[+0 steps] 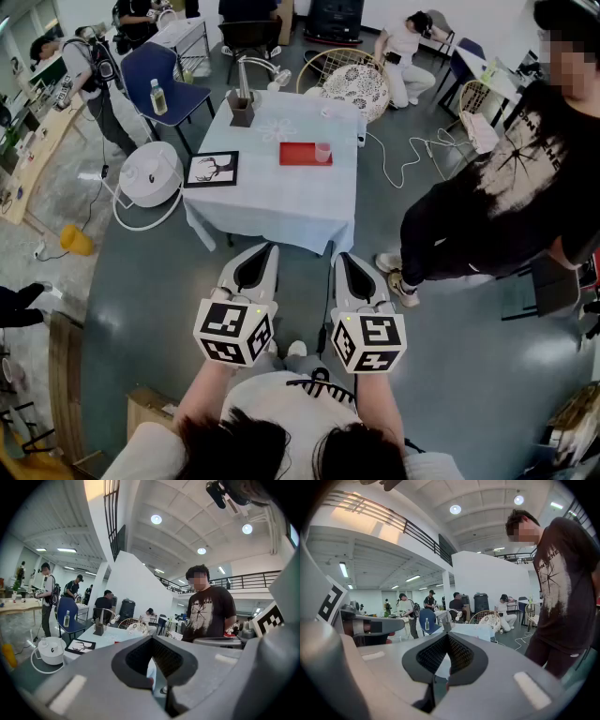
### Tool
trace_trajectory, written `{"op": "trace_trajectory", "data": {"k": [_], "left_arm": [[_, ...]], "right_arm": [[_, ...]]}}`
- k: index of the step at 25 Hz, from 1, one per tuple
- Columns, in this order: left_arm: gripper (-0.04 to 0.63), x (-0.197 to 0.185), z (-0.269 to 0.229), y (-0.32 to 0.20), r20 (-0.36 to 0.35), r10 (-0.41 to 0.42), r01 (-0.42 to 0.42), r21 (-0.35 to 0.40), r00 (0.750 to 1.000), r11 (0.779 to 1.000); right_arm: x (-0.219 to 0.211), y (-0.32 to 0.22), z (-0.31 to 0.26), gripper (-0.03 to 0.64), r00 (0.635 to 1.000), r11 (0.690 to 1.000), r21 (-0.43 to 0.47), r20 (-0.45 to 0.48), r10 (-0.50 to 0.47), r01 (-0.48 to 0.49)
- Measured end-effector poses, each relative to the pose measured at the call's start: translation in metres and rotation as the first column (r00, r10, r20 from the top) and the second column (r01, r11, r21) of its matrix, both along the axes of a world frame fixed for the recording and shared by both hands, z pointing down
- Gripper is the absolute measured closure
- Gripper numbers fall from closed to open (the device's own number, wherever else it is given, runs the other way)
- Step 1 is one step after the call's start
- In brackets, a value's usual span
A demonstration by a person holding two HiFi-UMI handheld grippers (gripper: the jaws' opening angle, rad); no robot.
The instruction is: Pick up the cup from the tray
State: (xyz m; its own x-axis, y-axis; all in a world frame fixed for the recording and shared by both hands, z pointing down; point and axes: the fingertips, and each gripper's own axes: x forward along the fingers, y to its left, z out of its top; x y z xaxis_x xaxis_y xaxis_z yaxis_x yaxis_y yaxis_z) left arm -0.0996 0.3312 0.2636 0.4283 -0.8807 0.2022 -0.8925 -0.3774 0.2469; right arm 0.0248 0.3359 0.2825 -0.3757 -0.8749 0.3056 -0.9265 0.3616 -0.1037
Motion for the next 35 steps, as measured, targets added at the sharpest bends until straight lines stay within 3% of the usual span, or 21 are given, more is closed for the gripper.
{"op": "trace_trajectory", "data": {"k": [21,33,35], "left_arm": [[0.595,-0.008,0.007,-0.017,0.017,-0.024,0.024,-0.016,1.0,1.0],[0.595,0.009,0.014,-0.025,0.014,-0.041,0.042,-0.039,0.999,0.998],[0.595,0.011,0.018,-0.025,0.017,-0.053,0.053,-0.046,0.998,0.998]], "right_arm": [[0.003,-0.015,0.007,0.592,0.999,1.0,-0.004,-0.021,0.026,-0.026],[0.011,-0.026,0.005,0.587,0.999,0.999,-0.003,0.02,-0.047,0.047],[0.013,-0.026,0.007,0.558,0.998,0.998,-0.008,0.008,-0.068,0.068]]}}
